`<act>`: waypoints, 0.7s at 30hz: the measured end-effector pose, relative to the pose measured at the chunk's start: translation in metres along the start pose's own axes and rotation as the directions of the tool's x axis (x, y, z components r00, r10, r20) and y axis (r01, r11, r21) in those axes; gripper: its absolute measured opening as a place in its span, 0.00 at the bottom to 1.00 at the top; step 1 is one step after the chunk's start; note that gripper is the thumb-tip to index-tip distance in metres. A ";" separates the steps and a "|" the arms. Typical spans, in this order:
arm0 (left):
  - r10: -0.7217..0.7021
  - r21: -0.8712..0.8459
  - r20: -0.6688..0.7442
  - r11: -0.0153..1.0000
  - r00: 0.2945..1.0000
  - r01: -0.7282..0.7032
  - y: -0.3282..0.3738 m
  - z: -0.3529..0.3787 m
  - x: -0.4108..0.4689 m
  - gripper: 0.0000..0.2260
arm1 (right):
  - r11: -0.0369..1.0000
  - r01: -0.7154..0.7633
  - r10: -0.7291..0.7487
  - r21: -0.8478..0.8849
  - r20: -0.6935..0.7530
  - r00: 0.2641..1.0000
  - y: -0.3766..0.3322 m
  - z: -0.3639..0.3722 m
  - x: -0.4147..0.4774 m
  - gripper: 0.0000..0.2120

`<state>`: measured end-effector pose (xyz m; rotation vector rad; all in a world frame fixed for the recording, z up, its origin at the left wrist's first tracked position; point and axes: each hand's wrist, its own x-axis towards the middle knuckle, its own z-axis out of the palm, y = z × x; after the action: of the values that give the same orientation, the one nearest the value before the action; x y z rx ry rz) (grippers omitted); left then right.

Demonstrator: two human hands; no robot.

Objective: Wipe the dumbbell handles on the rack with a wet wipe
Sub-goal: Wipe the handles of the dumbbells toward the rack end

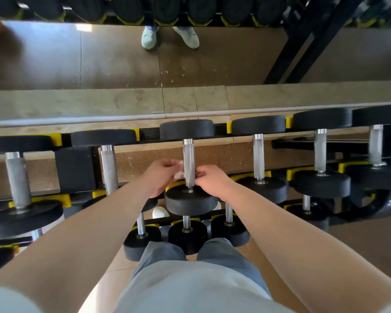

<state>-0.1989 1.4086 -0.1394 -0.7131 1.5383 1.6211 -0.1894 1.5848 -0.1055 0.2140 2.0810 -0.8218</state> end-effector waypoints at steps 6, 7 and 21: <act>0.087 -0.409 -0.133 0.902 0.987 -0.135 0.034 0.015 0.006 0.07 | 0.999 -0.018 0.020 0.047 -0.036 0.999 0.002 0.005 -0.004 0.15; 0.085 -0.385 -0.128 0.914 0.988 -0.128 0.029 0.015 0.002 0.07 | 0.998 -0.024 0.027 0.061 -0.044 0.999 0.002 0.004 -0.005 0.15; 0.388 0.377 -0.175 0.875 0.905 -0.303 0.014 0.017 -0.024 0.08 | 0.993 -0.037 0.050 0.109 -0.123 0.991 -0.001 0.012 -0.013 0.16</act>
<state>-0.1960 1.4218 -0.1098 -0.4729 2.1695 1.4911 -0.1737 1.5779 -0.0994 0.3771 2.1433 -0.9148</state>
